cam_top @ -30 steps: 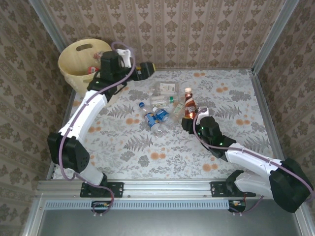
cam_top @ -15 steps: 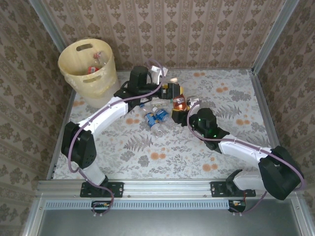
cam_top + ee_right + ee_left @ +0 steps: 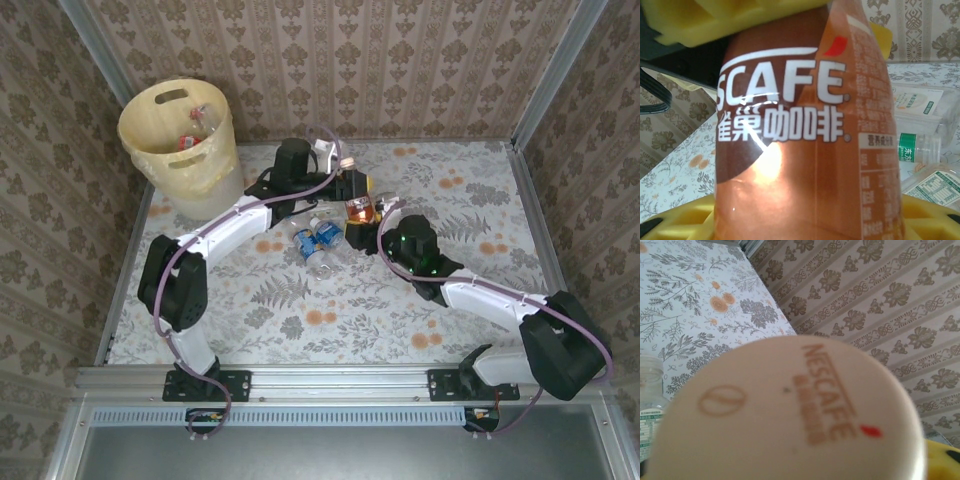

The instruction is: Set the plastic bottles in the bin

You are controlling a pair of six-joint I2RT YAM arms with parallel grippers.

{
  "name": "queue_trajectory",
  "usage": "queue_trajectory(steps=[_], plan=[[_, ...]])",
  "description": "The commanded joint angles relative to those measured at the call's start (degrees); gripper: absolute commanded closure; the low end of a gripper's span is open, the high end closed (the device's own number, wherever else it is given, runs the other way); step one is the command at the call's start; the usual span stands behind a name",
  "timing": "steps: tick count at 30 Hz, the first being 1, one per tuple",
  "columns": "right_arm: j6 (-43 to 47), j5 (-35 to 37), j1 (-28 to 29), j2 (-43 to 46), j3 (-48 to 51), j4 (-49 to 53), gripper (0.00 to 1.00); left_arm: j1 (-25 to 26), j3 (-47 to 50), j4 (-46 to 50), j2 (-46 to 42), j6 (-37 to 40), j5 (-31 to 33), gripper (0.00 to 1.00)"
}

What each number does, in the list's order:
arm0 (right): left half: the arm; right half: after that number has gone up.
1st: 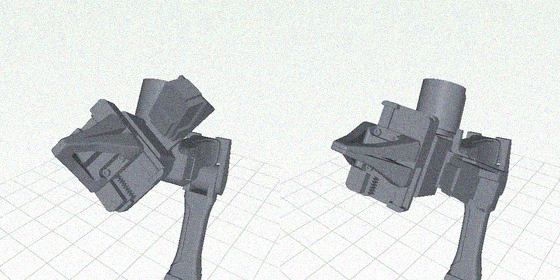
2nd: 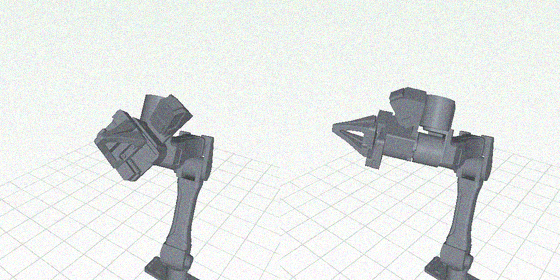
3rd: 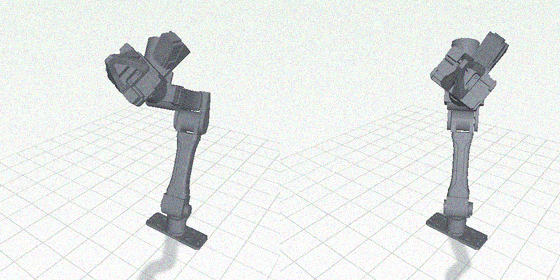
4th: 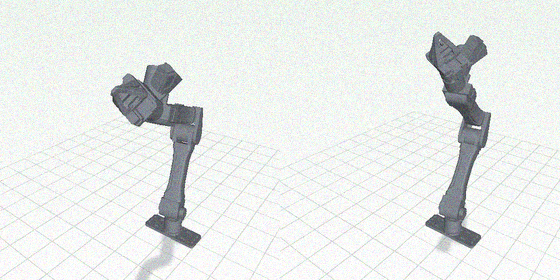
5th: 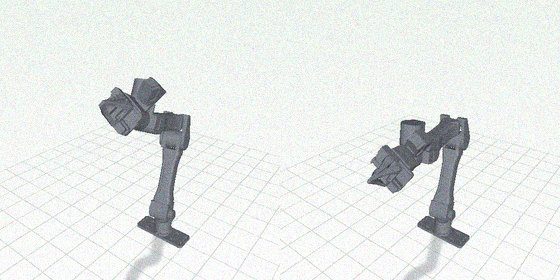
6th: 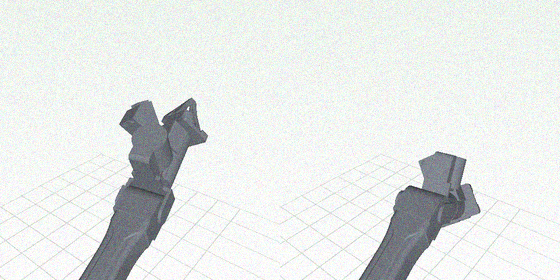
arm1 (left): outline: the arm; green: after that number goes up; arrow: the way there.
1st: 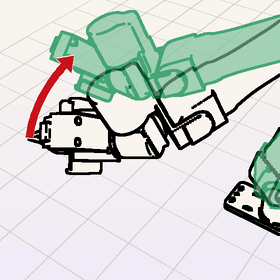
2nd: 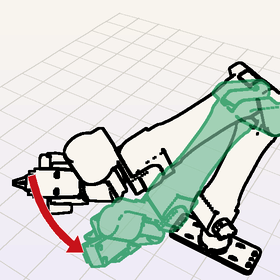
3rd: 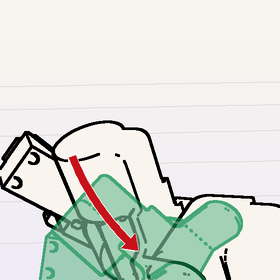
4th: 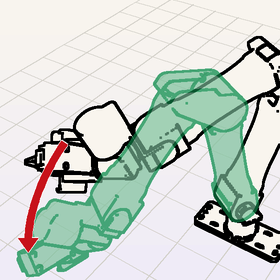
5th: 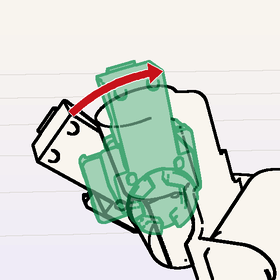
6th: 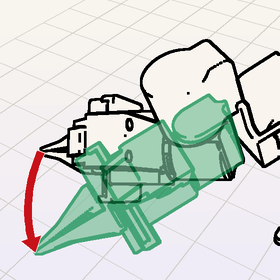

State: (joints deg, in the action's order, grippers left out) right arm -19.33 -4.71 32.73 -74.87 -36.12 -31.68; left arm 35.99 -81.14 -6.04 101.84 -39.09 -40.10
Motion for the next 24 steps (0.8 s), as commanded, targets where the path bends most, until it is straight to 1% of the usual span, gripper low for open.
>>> queue_trajectory(steps=[1,3,5,7,12,14,18,22,24], plan=[[1.6,-0.6,0.1,0.7,-3.4,0.0,0.40,-0.7,0.5,-3.2,-0.2,-1.5,1.2,0.51],[2.1,-0.7,0.0,1.3,-3.6,1.5,0.32,-1.2,1.2,-3.4,-1.0,-1.3,2.5,0.52],[2.6,-1.2,0.0,2.3,-3.3,2.7,0.22,-1.7,1.5,-2.8,-1.7,-0.7,3.7,0.53],[3.4,-1.4,0.0,3.5,-2.8,3.8,0.14,-2.1,1.4,-1.5,-2.4,0.6,5.9,0.53],[4.5,-0.2,0.0,8.0,-1.0,7.1,0.06,-2.9,0.0,4.9,-4.6,5.7,11.0,0.53],[4.4,0.8,0.0,10.2,0.1,7.9,0.00,-3.2,-1.0,7.8,-5.4,8.2,13.5,0.53],[4.1,4.5,0.0,14.0,2.7,9.0,0.00,-4.1,-3.7,13.8,-6.3,11.9,19.2,0.52],[2.8,12.4,0.0,16.4,3.8,11.6,0.00,-5.3,-4.9,17.4,-7.9,14.9,25.1,0.52],[2.6,15.1,-0.1,17.1,4.3,12.6,0.00,-6.0,-5.6,19.1,-8.9,16.5,28.8,0.53]])
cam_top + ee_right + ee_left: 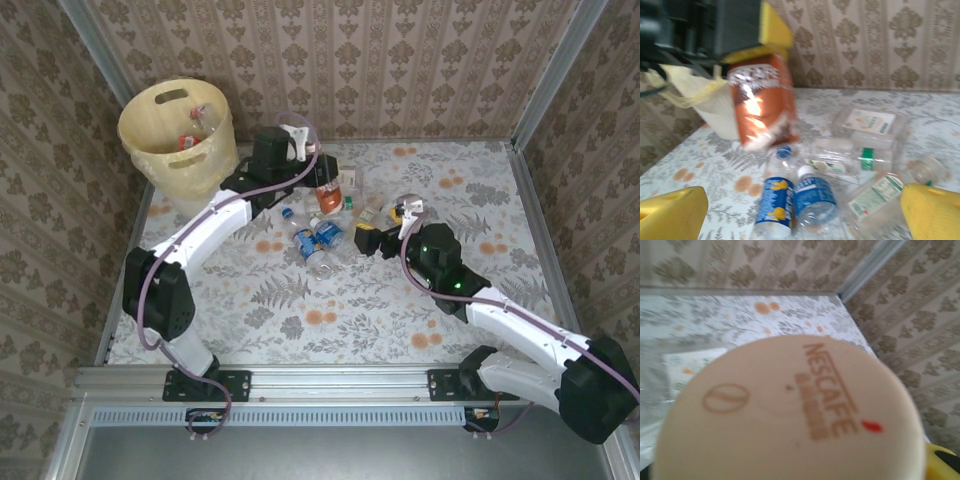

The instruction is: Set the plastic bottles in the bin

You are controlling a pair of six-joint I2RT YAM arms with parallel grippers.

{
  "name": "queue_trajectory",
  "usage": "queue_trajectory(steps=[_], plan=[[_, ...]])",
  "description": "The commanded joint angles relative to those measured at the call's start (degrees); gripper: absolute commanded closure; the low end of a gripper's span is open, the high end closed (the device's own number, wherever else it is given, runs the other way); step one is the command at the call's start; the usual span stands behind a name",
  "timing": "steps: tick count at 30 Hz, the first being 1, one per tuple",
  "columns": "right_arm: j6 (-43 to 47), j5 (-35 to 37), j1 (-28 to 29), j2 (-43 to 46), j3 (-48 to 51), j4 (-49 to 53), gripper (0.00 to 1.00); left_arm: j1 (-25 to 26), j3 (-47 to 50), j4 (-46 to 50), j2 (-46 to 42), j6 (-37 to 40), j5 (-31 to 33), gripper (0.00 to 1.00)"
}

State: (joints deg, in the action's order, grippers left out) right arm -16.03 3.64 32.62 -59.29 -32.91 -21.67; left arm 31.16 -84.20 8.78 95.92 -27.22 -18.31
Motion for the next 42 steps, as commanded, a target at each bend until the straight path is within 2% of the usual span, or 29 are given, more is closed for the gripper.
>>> queue_trajectory(steps=[1,7,12,28,42], plan=[[-0.9,7.7,0.1,1.9,1.3,2.7,0.00,-1.7,-3.1,5.4,-3.4,5.5,8.5,0.53],[-3.1,11.2,-0.1,2.4,3.1,2.0,0.00,-5.9,-6.8,8.3,-5.3,8.4,14.5,0.53],[-2.9,11.4,-0.1,2.0,2.6,3.4,0.00,-10.7,-10.4,8.1,-5.7,9.6,15.9,0.53],[-3.1,12.6,-0.2,1.7,2.7,5.1,0.00,-21.4,-18.3,4.8,-6.4,19.0,23.9,0.53],[-4.0,12.5,-0.2,1.1,2.6,6.5,0.00,-32.3,-20.2,5.0,-1.8,17.0,25.5,0.53]])
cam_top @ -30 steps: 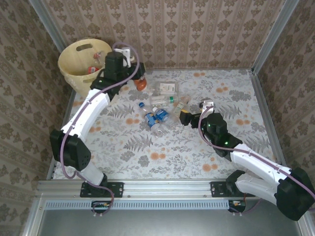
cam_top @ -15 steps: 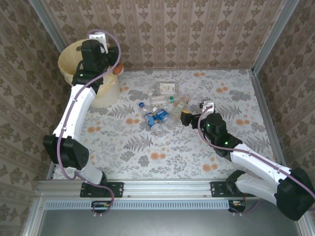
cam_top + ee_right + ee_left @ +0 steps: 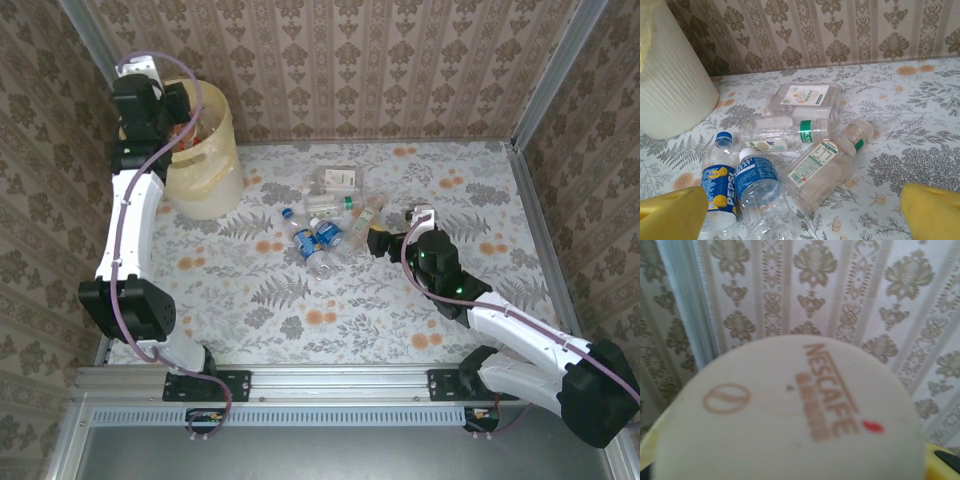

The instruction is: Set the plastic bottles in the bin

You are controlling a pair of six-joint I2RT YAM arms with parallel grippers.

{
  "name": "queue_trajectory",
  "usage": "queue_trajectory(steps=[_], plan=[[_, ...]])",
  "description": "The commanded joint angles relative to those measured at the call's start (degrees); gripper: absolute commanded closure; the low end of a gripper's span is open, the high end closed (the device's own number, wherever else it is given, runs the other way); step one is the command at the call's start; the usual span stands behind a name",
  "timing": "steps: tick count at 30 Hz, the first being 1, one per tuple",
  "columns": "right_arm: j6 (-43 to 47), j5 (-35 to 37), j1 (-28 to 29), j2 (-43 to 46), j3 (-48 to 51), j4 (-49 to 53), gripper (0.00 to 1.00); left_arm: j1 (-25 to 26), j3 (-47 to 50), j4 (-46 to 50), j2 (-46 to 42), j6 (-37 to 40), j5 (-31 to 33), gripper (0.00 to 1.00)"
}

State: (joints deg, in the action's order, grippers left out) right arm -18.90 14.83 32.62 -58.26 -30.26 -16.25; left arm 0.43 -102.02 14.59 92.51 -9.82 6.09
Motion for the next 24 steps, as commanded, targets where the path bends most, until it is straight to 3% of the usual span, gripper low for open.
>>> queue_trajectory(steps=[1,16,22,24], plan=[[-1.1,1.4,-0.2,0.1,0.0,1.4,0.00,-2.3,-2.6,-0.3,2.4,-0.7,1.1,0.53],[-2.0,1.8,-0.3,0.2,-0.2,3.2,0.00,-9.5,-5.5,7.7,10.5,-4.9,2.1,0.52],[-2.5,1.7,-0.2,0.1,-0.4,3.7,0.00,-9.6,-7.6,10.8,12.3,-5.0,5.4,0.44],[-2.5,1.6,-0.2,0.1,-0.5,3.8,0.00,-9.6,-8.7,12.3,12.9,-5.6,6.1,0.37]])
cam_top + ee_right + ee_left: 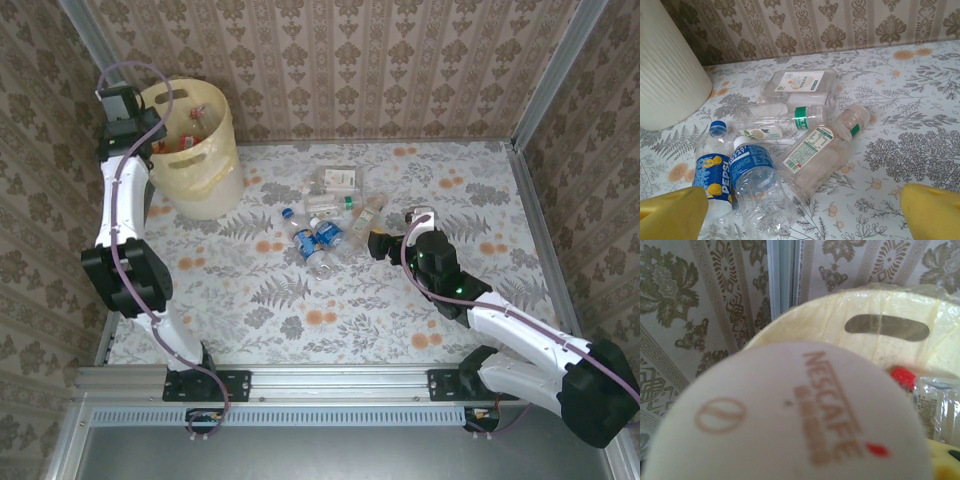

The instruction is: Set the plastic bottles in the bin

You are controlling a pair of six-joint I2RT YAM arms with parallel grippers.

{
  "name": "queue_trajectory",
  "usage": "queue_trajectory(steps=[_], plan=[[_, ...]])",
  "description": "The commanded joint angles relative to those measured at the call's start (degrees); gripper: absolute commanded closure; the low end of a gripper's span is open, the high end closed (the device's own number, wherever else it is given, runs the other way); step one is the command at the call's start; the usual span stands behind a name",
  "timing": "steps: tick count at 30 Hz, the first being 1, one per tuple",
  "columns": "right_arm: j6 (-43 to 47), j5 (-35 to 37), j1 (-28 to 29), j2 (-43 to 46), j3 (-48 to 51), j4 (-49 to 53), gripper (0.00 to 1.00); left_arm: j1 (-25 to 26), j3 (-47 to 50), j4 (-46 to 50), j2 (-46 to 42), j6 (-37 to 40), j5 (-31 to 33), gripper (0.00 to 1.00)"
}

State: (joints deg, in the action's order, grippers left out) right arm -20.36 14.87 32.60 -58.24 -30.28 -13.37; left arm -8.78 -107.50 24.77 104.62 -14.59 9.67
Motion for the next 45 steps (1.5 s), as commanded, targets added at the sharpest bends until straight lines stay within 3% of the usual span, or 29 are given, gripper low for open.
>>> queue_trajectory(steps=[1,11,18,26,39,45], plan=[[-1.1,1.6,-0.3,0.1,-0.5,1.0,0.00,-0.4,-3.9,2.7,1.1,-1.2,2.6,0.33],[-1.1,1.4,-0.2,-0.1,-0.3,1.4,0.00,0.9,-4.7,3.5,-0.7,-2.4,0.4,0.15],[-1.4,1.2,-0.2,-0.4,-0.2,1.3,0.00,5.6,-3.4,2.3,-3.9,-1.7,2.1,0.00],[-1.7,1.1,-0.3,0.1,0.5,1.7,0.00,12.3,-0.5,-0.9,-7.3,0.3,5.9,0.00],[-1.1,0.0,-0.2,-2.3,-0.2,1.8,0.00,25.1,9.0,-4.8,-13.8,-2.3,5.8,0.00],[3.4,-6.6,0.1,-6.2,-2.6,2.3,0.00,31.2,15.4,-6.3,-16.2,-5.1,7.3,0.00]])
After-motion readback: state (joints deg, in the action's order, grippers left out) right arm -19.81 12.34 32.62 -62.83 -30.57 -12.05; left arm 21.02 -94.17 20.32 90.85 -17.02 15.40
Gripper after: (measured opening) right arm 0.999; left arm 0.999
